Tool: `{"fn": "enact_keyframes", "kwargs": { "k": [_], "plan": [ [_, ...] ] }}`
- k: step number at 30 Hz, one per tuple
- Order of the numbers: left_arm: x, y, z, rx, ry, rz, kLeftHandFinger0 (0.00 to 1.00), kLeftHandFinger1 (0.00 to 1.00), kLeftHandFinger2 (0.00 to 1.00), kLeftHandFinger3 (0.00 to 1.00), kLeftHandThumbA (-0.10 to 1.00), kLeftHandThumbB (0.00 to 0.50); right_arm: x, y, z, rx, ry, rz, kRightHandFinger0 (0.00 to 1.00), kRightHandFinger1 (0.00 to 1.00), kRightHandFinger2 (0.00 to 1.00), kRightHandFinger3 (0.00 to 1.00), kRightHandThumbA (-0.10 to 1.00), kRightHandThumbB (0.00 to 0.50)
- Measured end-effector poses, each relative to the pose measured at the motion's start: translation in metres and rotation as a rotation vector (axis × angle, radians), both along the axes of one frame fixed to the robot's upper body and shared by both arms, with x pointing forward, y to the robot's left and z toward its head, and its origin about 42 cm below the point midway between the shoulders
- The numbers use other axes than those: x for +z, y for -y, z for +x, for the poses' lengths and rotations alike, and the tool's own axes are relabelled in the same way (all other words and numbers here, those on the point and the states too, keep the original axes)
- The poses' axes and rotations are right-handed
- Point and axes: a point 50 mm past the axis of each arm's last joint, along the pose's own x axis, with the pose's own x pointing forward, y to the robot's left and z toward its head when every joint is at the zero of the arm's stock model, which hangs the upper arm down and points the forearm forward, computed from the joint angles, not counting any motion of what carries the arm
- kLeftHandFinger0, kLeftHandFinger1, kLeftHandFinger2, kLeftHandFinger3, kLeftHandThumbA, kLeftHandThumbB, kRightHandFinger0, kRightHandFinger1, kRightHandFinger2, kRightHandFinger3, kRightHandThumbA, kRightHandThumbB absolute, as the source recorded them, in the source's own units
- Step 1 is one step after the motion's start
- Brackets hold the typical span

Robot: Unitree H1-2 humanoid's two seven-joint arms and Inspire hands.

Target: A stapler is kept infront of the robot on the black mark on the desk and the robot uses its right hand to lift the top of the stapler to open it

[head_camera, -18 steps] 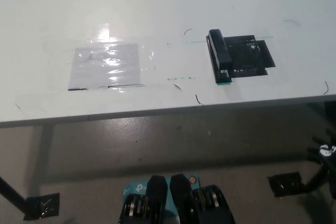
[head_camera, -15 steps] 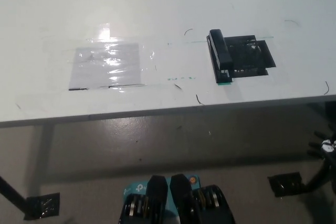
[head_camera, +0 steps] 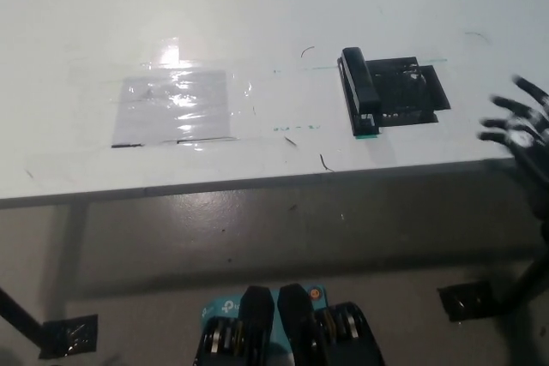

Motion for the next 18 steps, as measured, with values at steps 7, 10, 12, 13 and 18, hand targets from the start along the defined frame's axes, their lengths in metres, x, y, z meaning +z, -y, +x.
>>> {"fn": "enact_keyframes", "kwargs": {
  "k": [7,10,12,13,18],
  "plan": [
    [0.000,0.000,0.000,0.000,0.001,-0.008,0.49,0.56,0.70,0.91,0.32,0.145,0.004,-0.030,0.019,0.060,-0.028,0.036,0.41,0.44,0.59,0.84,0.18,0.000],
    [0.000,0.001,0.000,-0.002,0.001,-0.009,0.50,0.55,0.69,0.87,0.33,0.174,-0.002,-0.040,0.028,0.078,-0.063,0.056,0.39,0.44,0.57,0.81,0.18,0.003],
    [-0.001,0.001,0.000,-0.002,0.001,-0.010,0.50,0.55,0.69,0.88,0.32,0.159,-0.005,-0.046,0.035,0.085,-0.086,0.068,0.38,0.43,0.56,0.85,0.18,0.000],
    [-0.001,0.001,0.000,-0.002,0.002,-0.011,0.51,0.55,0.69,0.89,0.32,0.156,-0.008,-0.049,0.040,0.089,-0.103,0.073,0.37,0.42,0.56,0.85,0.18,0.000],
    [-0.001,0.001,0.000,-0.001,-0.002,-0.013,0.48,0.54,0.68,0.89,0.32,0.155,-0.017,-0.056,0.058,0.100,-0.161,0.075,0.35,0.41,0.55,0.81,0.19,0.001]
  ]
}}
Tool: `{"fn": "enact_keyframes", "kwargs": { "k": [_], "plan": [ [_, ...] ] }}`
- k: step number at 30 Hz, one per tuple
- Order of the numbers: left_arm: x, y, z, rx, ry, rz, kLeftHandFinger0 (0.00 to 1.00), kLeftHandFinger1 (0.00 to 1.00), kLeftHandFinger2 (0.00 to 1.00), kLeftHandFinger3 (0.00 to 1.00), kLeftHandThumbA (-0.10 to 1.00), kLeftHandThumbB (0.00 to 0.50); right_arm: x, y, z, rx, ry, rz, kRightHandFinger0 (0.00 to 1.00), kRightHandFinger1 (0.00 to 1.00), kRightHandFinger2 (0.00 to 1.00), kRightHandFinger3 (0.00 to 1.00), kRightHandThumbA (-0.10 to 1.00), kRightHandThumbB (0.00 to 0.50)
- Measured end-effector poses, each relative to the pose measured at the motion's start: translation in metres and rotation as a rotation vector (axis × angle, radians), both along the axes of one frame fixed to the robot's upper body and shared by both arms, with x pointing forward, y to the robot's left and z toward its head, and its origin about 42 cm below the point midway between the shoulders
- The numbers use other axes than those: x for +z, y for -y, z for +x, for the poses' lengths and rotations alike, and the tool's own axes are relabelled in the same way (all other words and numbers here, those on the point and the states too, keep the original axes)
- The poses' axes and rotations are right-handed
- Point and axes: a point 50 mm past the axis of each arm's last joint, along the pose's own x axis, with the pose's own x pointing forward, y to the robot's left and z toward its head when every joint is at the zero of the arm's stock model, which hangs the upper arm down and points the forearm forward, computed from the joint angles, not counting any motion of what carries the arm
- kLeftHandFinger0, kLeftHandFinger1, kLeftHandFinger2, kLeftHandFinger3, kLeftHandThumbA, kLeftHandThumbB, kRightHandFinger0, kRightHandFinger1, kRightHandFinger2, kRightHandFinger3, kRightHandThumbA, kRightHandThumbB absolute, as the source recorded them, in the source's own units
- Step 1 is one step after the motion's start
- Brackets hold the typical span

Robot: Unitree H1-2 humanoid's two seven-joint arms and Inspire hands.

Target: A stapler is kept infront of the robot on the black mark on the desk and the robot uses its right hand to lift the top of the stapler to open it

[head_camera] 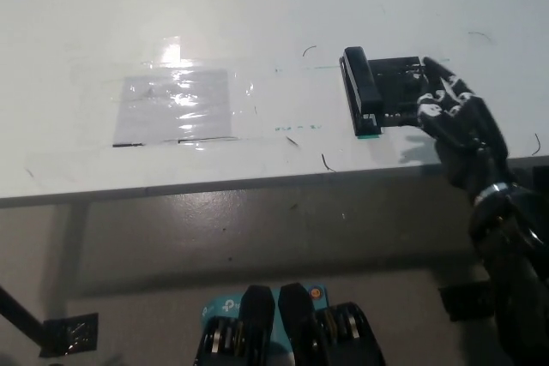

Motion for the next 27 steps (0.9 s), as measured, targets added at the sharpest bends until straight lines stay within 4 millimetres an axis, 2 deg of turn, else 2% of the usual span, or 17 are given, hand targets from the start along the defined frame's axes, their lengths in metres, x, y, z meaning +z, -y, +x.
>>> {"fn": "enact_keyframes", "kwargs": {
  "k": [3,4,9,12,15,18,20,26,27],
  "plan": [
    [0.000,0.000,0.001,-0.001,-0.002,-0.002,0.51,0.54,0.68,0.86,0.33,0.161,-0.007,-0.002,0.010,0.009,-0.035,-0.005,0.35,0.42,0.57,0.81,0.18,0.000],
    [0.000,0.000,0.001,-0.001,-0.002,-0.003,0.50,0.53,0.68,0.87,0.32,0.139,-0.009,-0.002,0.013,0.011,-0.045,-0.005,0.37,0.42,0.56,0.81,0.18,0.000],
    [0.001,0.001,0.003,-0.002,-0.001,-0.005,0.47,0.52,0.67,0.88,0.33,0.148,-0.022,-0.005,0.025,0.012,-0.108,0.000,0.37,0.41,0.54,0.80,0.15,0.000],
    [0.002,0.001,0.004,-0.002,0.001,-0.004,0.46,0.52,0.68,0.88,0.33,0.152,-0.028,-0.008,0.030,0.008,-0.137,0.007,0.32,0.40,0.54,0.78,0.17,0.000],
    [0.003,0.001,0.006,-0.003,0.005,-0.004,0.45,0.53,0.69,0.87,0.33,0.143,-0.032,-0.012,0.031,0.006,-0.153,0.013,0.31,0.39,0.53,0.79,0.21,0.000],
    [0.004,0.001,0.008,-0.005,0.010,-0.004,0.44,0.53,0.69,0.87,0.33,0.152,-0.034,-0.018,0.031,0.009,-0.162,0.015,0.29,0.38,0.51,0.73,0.26,0.000],
    [0.005,0.001,0.009,-0.006,0.013,-0.003,0.42,0.52,0.69,0.87,0.33,0.130,-0.036,-0.021,0.030,0.010,-0.166,0.016,0.31,0.39,0.51,0.71,0.29,0.000],
    [0.009,0.000,0.014,-0.008,0.024,0.001,0.43,0.55,0.72,0.89,0.34,0.149,-0.044,-0.033,0.024,0.016,-0.191,0.014,0.29,0.38,0.49,0.68,0.32,0.000],
    [0.009,0.000,0.014,-0.008,0.025,0.001,0.45,0.57,0.73,0.90,0.35,0.125,-0.047,-0.035,0.021,0.018,-0.197,0.008,0.28,0.36,0.47,0.67,0.32,0.000]
  ]
}}
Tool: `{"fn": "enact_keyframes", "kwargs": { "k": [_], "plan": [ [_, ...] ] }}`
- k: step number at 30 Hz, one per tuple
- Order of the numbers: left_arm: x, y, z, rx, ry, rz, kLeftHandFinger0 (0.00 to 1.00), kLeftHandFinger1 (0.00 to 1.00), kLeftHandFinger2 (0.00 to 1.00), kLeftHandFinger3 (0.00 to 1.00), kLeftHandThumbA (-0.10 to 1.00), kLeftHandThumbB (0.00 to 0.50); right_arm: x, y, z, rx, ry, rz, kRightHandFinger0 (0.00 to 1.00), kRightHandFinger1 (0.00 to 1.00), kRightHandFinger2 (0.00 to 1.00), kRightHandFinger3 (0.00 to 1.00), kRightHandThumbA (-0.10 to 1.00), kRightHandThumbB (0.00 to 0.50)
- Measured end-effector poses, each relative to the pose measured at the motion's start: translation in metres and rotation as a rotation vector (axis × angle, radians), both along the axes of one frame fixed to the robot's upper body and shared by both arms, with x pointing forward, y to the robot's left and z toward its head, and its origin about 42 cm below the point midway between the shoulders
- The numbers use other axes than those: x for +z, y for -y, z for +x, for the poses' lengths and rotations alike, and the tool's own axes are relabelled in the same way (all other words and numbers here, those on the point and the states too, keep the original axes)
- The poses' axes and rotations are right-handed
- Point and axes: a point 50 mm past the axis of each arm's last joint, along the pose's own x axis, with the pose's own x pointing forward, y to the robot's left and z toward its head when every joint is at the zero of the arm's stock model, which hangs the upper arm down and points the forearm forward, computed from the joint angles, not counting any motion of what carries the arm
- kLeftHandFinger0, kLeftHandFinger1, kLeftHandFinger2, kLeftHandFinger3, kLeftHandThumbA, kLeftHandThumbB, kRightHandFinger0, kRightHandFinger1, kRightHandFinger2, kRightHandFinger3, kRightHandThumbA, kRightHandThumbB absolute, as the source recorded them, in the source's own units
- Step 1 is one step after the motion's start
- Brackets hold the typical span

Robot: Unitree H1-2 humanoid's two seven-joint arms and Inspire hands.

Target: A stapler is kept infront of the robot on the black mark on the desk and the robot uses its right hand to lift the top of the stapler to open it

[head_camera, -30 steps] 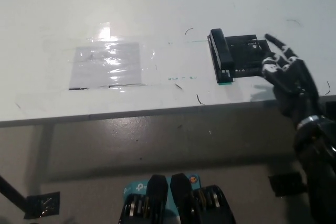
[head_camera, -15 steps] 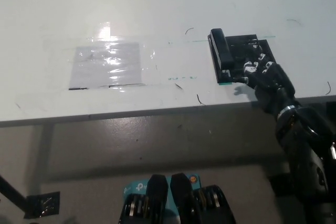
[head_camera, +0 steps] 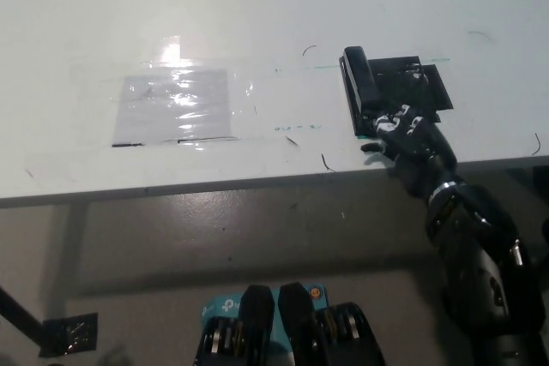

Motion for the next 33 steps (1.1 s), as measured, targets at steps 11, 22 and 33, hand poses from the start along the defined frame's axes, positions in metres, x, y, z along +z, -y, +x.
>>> {"fn": "enact_keyframes", "kwargs": {
  "k": [11,22,33],
  "plan": [
    [0.001,-0.001,0.000,0.001,0.001,0.003,0.44,0.57,0.76,0.90,0.37,0.126,-0.025,-0.003,-0.018,-0.028,-0.077,-0.034,0.25,0.34,0.48,0.68,0.35,0.000],
    [0.001,0.000,-0.002,0.010,0.006,-0.005,0.43,0.56,0.72,0.90,0.36,0.150,-0.023,-0.003,-0.019,-0.040,-0.110,0.064,0.59,0.70,0.83,0.91,0.48,0.000],
    [-0.004,-0.001,-0.010,0.020,-0.008,-0.011,0.51,0.59,0.75,0.93,0.38,0.131,0.000,0.000,-0.010,-0.032,-0.107,0.183,0.67,0.76,0.90,1.00,0.47,0.000]
  ]
}}
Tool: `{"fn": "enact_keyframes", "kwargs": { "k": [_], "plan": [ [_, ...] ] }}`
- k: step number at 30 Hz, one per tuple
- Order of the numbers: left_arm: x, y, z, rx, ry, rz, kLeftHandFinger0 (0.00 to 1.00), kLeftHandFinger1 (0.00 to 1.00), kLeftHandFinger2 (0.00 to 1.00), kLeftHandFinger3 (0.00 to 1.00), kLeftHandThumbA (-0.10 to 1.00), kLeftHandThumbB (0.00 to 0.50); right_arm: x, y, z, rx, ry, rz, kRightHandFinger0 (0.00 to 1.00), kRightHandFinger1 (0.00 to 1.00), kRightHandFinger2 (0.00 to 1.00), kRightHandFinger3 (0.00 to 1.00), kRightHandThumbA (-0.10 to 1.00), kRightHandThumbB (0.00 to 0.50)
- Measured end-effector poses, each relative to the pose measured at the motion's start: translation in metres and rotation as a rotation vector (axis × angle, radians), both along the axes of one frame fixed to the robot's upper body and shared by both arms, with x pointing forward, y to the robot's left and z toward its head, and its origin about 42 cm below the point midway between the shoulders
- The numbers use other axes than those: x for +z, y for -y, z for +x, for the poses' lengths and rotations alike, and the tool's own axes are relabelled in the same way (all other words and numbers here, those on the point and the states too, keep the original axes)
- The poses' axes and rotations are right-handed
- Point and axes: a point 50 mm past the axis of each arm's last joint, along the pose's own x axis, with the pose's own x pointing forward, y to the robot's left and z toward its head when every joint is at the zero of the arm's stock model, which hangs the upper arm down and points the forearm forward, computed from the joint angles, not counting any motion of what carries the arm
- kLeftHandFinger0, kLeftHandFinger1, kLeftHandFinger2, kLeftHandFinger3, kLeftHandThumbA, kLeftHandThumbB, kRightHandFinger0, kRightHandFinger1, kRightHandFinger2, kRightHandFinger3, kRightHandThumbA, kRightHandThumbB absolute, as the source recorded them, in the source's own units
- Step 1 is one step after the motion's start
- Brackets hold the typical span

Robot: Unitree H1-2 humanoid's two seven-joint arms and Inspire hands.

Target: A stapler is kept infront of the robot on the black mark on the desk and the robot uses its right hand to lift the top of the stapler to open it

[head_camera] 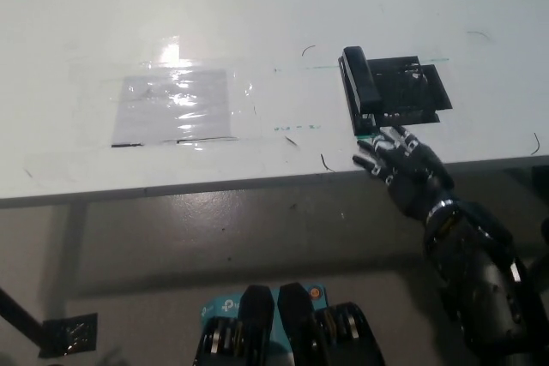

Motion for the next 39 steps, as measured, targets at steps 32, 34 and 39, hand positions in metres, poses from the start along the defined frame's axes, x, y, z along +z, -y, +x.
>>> {"fn": "enact_keyframes", "kwargs": {
  "k": [32,34,39],
  "plan": [
    [-0.010,0.000,-0.015,0.008,-0.040,-0.002,0.54,0.59,0.71,0.89,0.35,0.142,0.050,-0.017,0.045,-0.055,-0.024,0.152,0.51,0.62,0.78,0.91,0.26,0.000],
    [-0.011,0.001,-0.016,0.008,-0.042,-0.006,0.54,0.59,0.70,0.89,0.36,0.152,0.063,-0.018,0.053,-0.057,-0.008,0.162,0.45,0.57,0.73,0.87,0.25,0.000],
    [-0.013,0.004,-0.018,0.009,-0.045,-0.013,0.55,0.59,0.69,0.87,0.36,0.156,0.089,-0.021,0.069,-0.066,0.013,0.173,0.46,0.60,0.73,0.87,0.22,0.000]
  ]
}}
